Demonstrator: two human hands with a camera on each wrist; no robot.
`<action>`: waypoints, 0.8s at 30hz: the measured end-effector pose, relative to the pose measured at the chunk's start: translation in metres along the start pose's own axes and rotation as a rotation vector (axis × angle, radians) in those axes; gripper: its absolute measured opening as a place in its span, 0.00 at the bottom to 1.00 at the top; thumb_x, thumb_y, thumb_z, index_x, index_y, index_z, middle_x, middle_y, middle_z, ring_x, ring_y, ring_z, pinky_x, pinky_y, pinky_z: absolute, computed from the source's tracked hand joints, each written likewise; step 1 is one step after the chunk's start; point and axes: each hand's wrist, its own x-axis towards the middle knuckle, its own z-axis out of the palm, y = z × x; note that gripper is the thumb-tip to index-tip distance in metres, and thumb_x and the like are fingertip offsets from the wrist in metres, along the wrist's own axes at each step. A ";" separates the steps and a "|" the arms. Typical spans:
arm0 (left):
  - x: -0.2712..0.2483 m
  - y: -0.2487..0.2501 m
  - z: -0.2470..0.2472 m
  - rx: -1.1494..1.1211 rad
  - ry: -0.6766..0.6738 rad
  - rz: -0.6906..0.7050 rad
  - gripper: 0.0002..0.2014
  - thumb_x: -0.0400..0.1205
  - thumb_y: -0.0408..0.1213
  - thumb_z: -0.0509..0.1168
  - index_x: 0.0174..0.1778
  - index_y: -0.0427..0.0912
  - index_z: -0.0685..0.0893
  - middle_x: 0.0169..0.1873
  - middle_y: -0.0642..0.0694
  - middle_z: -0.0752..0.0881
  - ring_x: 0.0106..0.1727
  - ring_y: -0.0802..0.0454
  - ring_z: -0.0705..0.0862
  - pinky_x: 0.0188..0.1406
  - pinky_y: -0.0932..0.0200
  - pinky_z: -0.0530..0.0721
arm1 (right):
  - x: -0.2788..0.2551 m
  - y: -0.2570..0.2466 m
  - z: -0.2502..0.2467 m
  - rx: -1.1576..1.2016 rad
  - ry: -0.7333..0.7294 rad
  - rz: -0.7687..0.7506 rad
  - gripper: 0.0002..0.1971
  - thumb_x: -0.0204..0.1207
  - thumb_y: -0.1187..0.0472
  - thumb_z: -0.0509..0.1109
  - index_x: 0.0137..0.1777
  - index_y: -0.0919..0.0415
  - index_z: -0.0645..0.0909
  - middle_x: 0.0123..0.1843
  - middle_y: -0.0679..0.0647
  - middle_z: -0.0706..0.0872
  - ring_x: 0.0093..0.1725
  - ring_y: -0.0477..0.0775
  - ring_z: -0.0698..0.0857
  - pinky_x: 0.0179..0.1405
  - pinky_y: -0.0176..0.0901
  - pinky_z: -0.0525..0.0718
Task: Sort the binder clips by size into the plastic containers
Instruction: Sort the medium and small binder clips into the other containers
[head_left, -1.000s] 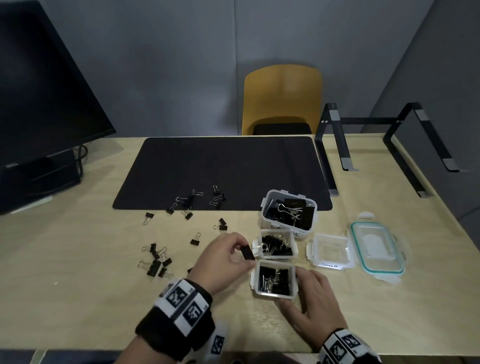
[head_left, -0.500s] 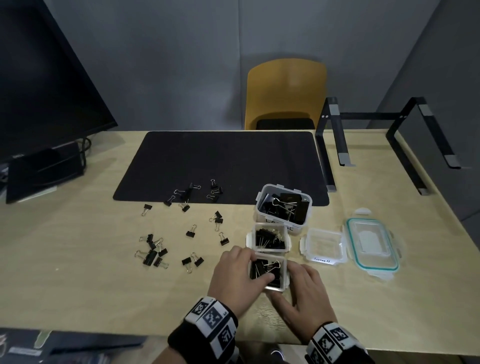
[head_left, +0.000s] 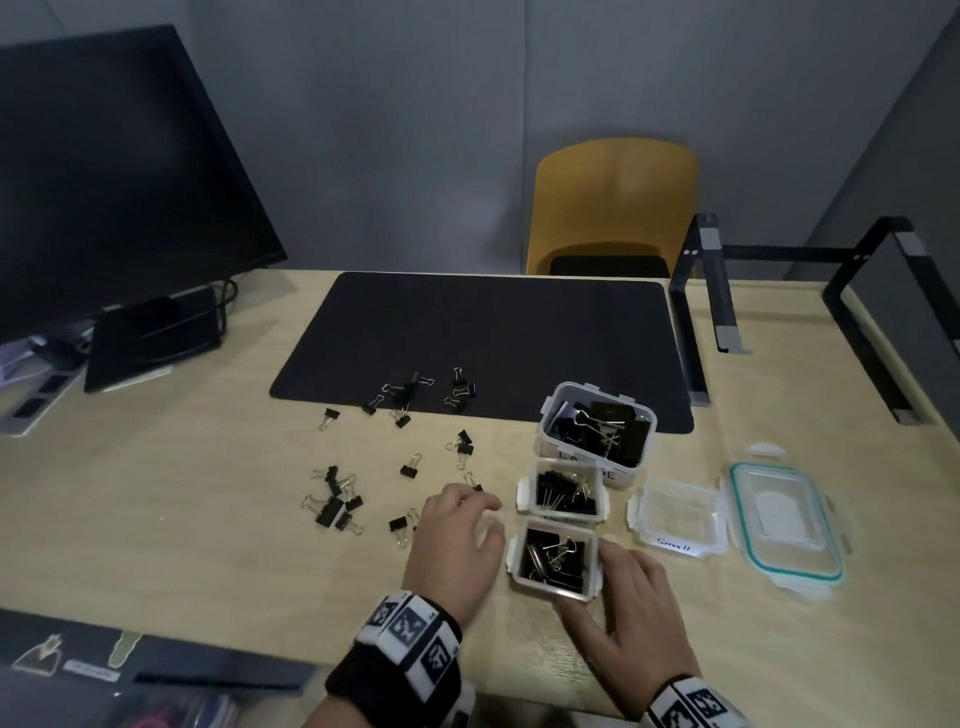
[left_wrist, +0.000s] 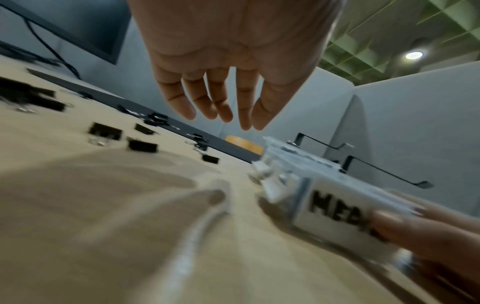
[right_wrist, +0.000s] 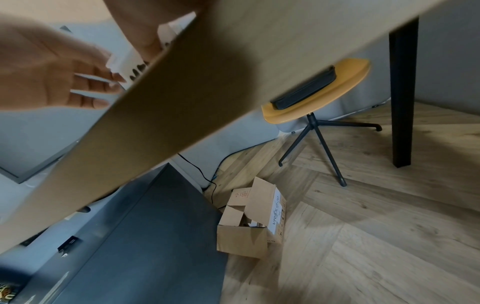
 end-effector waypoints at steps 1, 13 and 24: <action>0.003 -0.007 -0.004 0.010 0.012 -0.039 0.12 0.83 0.42 0.61 0.62 0.53 0.80 0.57 0.61 0.73 0.61 0.65 0.67 0.61 0.70 0.65 | 0.000 0.000 0.000 0.002 -0.001 0.000 0.31 0.70 0.33 0.61 0.72 0.41 0.65 0.64 0.29 0.72 0.64 0.39 0.63 0.63 0.38 0.68; 0.023 -0.110 -0.060 0.113 0.223 -0.684 0.18 0.79 0.38 0.66 0.65 0.39 0.76 0.64 0.34 0.74 0.62 0.35 0.76 0.64 0.47 0.74 | 0.002 0.002 0.004 -0.009 0.003 0.020 0.32 0.66 0.33 0.61 0.69 0.41 0.67 0.61 0.30 0.75 0.61 0.42 0.64 0.59 0.44 0.72; 0.031 -0.128 -0.069 0.118 0.157 -0.653 0.08 0.80 0.36 0.66 0.52 0.38 0.80 0.49 0.39 0.84 0.46 0.43 0.81 0.46 0.53 0.79 | 0.001 -0.001 0.005 -0.037 0.025 0.042 0.33 0.65 0.30 0.60 0.69 0.43 0.70 0.61 0.30 0.75 0.62 0.40 0.66 0.55 0.43 0.73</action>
